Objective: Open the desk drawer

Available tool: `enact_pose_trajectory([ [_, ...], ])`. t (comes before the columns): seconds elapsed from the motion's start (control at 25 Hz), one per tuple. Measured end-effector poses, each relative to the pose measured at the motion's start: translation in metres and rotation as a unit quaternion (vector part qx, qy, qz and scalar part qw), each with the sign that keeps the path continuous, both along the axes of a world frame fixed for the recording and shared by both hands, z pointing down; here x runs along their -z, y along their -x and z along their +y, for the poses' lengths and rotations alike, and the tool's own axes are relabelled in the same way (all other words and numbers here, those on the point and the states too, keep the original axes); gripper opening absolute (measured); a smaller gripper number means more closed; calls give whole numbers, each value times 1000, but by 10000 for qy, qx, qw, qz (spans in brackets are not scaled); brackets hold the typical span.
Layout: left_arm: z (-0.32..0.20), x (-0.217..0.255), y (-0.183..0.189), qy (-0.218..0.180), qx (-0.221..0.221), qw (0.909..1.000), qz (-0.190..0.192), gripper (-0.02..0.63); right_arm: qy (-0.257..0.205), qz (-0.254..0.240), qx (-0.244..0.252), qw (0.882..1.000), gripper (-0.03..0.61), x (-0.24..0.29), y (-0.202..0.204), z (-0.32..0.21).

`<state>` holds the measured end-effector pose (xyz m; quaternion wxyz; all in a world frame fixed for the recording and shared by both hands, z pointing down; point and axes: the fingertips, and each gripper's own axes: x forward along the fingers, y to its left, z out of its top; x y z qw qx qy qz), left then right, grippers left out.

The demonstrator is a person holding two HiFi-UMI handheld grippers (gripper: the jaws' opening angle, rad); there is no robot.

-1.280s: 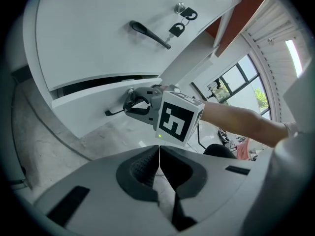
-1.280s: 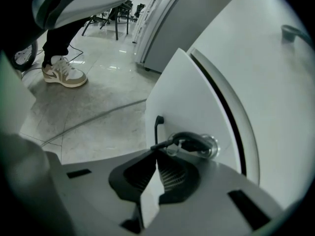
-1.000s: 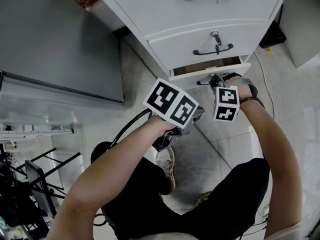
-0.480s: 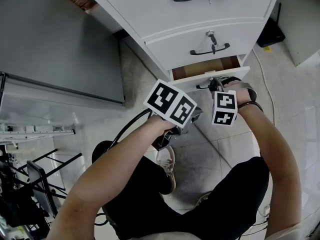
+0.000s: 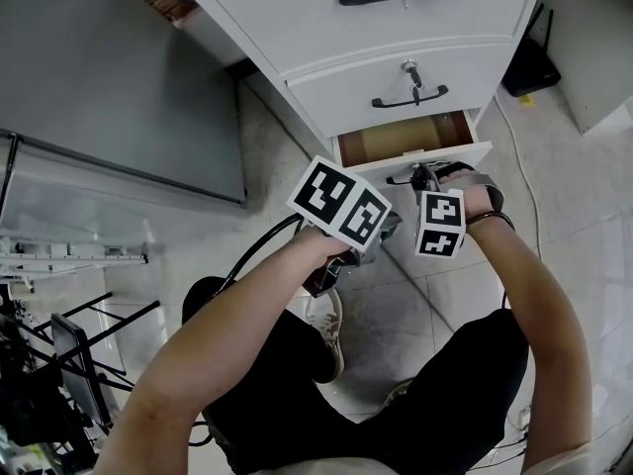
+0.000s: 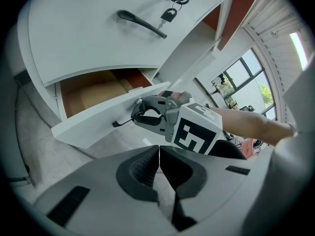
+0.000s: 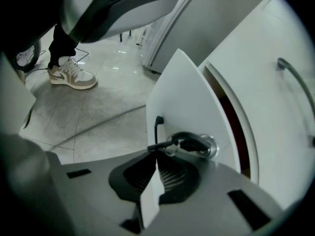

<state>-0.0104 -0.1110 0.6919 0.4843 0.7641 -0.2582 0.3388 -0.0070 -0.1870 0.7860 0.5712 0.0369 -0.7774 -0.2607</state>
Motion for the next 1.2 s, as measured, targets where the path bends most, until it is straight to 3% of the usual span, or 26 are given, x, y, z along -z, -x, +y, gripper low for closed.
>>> enact_pose_trajectory([
  [1.2, 0, 0, -6, -32, 10, 10000, -78, 9, 74, -175, 40, 9998, 25, 2, -19, 45],
])
